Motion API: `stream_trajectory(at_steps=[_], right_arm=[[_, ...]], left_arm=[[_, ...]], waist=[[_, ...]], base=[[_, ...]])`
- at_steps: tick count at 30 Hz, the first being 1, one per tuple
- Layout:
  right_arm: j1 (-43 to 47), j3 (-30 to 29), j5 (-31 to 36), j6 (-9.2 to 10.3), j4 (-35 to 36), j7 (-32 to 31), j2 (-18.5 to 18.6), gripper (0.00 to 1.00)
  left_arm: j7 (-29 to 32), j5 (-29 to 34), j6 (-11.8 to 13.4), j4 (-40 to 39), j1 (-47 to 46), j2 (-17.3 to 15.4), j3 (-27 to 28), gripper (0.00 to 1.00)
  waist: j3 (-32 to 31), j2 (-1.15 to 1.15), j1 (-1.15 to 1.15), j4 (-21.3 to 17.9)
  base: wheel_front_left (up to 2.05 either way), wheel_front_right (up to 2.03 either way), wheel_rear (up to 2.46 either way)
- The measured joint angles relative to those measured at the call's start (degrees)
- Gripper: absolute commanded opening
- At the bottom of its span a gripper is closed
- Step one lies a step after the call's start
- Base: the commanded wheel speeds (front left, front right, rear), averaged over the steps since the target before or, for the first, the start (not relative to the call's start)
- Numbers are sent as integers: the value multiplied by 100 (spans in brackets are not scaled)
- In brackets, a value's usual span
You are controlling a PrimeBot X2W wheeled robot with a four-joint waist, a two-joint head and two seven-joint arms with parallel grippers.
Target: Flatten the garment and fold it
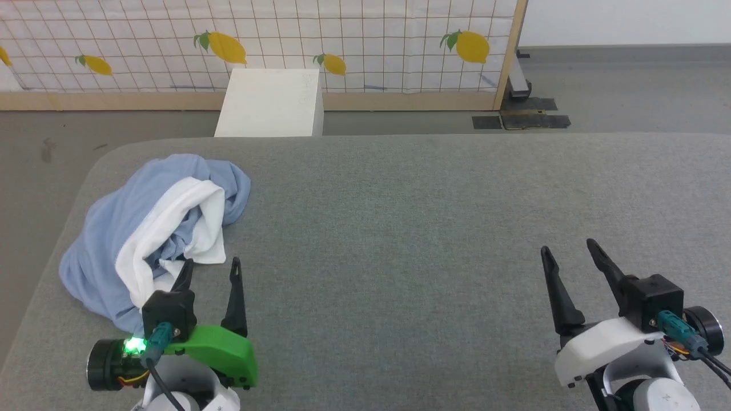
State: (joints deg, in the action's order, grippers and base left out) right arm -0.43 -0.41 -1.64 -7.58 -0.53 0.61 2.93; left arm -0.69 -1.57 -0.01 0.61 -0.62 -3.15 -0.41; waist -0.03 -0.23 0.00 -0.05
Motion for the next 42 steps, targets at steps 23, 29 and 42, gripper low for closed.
stream_trajectory(at_steps=[23, 29, 42], right_arm=[[176, -203, -294, 0, -27, 296, 0, 100], [204, -257, -353, 0, -22, 353, 0, 100], [321, -385, -508, 0, -12, 545, 0, 100]], left_arm=[[-299, -105, -103, 167, 1, -20, -2, 100], [-361, -146, -146, 216, 1, -26, 0, 100], [-533, -199, -198, 344, 2, -41, 11, 100]], waist=[[-17, 0, 0, -7], [-29, 0, 0, -7], [-59, 0, 0, 4]], base=[[0, 0, 0], [0, 0, 0], [0, 0, 0]])
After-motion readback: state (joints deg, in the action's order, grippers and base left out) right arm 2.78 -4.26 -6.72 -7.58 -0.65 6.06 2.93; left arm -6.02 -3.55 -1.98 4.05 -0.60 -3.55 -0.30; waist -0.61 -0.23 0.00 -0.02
